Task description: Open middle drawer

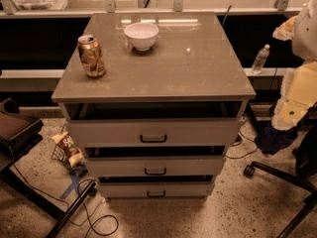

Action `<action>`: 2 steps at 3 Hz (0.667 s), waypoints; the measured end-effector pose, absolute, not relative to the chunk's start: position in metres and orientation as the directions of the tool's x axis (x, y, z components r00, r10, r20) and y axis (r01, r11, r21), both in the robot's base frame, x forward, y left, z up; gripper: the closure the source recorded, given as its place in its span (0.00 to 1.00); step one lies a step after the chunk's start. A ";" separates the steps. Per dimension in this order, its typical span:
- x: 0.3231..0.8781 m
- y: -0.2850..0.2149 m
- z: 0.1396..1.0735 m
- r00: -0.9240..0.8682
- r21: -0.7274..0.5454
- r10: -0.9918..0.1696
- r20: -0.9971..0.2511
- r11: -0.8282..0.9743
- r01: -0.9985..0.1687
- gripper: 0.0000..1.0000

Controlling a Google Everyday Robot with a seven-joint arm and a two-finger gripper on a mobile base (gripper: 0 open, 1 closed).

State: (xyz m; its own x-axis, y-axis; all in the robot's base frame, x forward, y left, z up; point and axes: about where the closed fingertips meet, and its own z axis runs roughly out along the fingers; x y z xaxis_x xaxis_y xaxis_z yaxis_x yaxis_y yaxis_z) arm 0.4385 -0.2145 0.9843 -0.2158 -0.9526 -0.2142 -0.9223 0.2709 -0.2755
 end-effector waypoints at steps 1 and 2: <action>0.438 -0.214 0.984 -0.216 -0.276 -0.953 -0.214 0.271 -0.922 0.00; 0.441 -0.210 0.969 -0.211 -0.284 -0.936 -0.282 0.291 -0.914 0.00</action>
Offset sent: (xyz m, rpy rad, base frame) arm 0.0100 0.0134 -0.0592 0.2471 -0.0919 -0.0086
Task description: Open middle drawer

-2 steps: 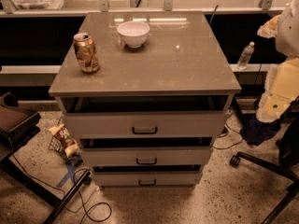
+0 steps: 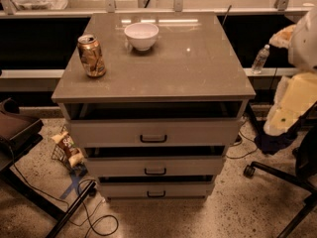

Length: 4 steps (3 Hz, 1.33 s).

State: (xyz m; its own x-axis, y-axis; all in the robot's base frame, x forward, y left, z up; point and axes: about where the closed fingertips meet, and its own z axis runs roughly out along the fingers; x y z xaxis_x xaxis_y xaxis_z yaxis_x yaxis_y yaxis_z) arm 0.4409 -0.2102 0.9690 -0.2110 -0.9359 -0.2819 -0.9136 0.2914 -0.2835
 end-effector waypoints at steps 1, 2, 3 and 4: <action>0.435 -0.205 0.923 -0.197 -0.253 -0.898 -0.395 0.312 -0.916 0.00; 0.426 -0.200 0.836 -0.162 -0.222 -0.811 -0.562 0.337 -0.915 0.00; 0.438 -0.196 0.794 -0.113 -0.269 -0.746 -0.656 0.371 -0.889 0.00; 0.472 -0.198 0.745 -0.042 -0.385 -0.741 -0.670 0.395 -0.834 0.00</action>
Offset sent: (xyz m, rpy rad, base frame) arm 0.0468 -0.0024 -0.1632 0.4590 -0.3493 -0.0334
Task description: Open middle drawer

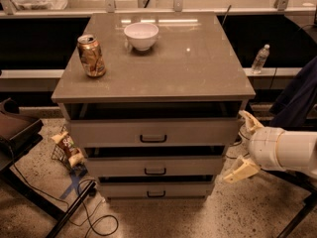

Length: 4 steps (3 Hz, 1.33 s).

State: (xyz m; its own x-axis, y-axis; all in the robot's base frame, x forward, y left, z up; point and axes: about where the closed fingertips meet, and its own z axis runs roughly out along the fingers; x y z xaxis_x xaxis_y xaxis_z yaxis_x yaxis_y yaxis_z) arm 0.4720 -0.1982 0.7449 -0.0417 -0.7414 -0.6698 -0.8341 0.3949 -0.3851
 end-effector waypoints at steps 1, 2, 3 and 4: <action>0.495 -0.206 0.715 -0.018 -0.461 -0.806 -0.592 0.357 -0.812 0.00; 0.495 -0.206 0.715 -0.018 -0.461 -0.806 -0.592 0.357 -0.812 0.00; 0.486 -0.198 0.686 -0.038 -0.455 -0.835 -0.549 0.336 -0.824 0.00; 0.470 -0.210 0.641 -0.085 -0.477 -0.907 -0.412 0.294 -0.828 0.00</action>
Offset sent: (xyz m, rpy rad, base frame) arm 0.0171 -0.0067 -0.0276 -0.0800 -0.0297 -0.0052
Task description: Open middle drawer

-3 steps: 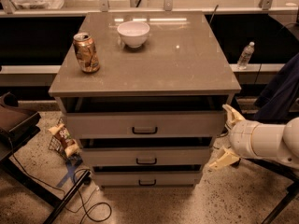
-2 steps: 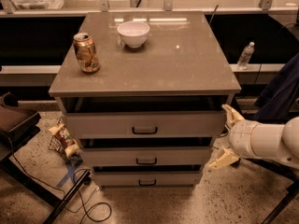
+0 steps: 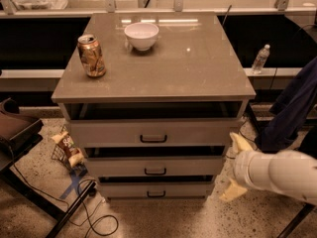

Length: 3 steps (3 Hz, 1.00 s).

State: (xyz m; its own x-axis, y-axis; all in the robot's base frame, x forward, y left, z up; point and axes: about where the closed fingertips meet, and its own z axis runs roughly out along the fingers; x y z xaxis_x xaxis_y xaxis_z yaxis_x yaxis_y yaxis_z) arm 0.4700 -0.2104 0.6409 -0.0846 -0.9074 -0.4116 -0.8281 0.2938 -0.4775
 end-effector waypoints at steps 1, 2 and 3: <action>0.443 -0.237 0.587 -0.136 -0.436 -0.944 -0.301 0.263 -0.860 0.00; 0.448 -0.222 0.544 -0.136 -0.367 -0.955 -0.263 0.230 -0.901 0.00; 0.465 -0.185 0.537 -0.074 -0.353 -0.963 -0.258 0.166 -0.921 0.00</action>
Offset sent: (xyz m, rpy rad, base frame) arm 0.0140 0.0697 -0.1610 -0.1837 0.2772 0.1276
